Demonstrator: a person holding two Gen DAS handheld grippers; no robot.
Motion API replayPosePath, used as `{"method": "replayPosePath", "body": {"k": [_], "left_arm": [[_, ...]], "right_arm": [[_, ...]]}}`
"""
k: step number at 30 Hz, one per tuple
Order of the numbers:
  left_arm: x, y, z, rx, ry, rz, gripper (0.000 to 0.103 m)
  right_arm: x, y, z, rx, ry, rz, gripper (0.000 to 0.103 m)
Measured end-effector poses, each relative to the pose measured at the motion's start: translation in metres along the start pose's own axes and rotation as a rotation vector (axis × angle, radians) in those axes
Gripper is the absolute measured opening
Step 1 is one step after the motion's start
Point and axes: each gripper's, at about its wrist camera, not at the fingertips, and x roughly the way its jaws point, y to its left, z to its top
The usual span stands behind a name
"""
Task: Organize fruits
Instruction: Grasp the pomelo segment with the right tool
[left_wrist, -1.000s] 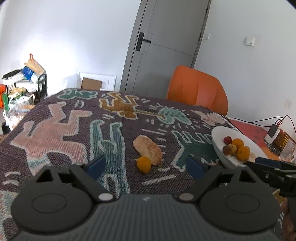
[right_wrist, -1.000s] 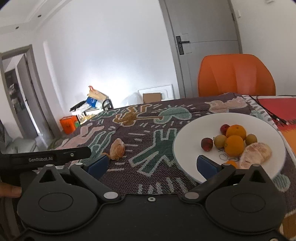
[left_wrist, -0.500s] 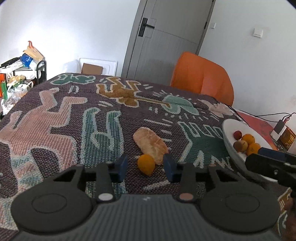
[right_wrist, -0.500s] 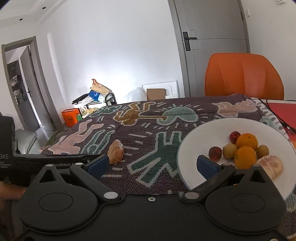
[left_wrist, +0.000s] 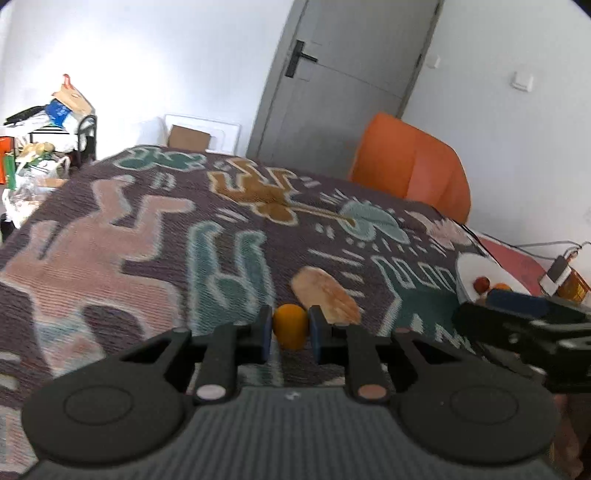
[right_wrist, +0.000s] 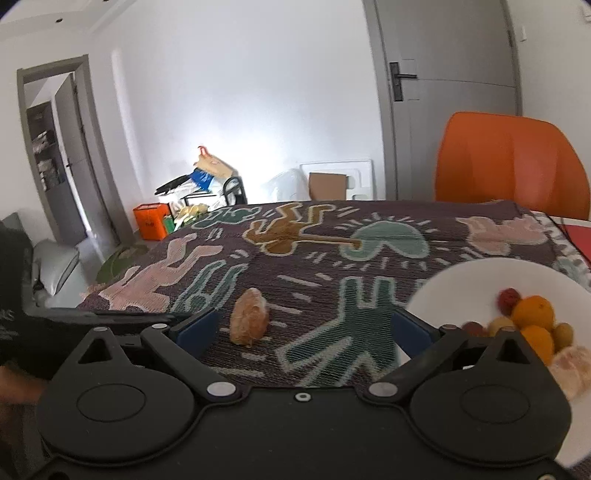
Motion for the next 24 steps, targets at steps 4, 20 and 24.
{"method": "replayPosePath", "body": {"k": [4,20,24], "left_arm": [[-0.01,0.015,0.003,-0.023,-0.023,0.025,0.02],[-0.041,0.087,0.007,-0.123,-0.087,0.128,0.02],[-0.047,0.102,0.004,-0.145,-0.085,0.151,0.02]], "right_arm": [[0.016,0.012,0.002,-0.009,0.015,0.023,0.094],[0.089,0.053,0.003,-0.097,0.127,0.045,0.085],[0.1,0.057,0.003,-0.102,0.143,0.034,0.078]]}}
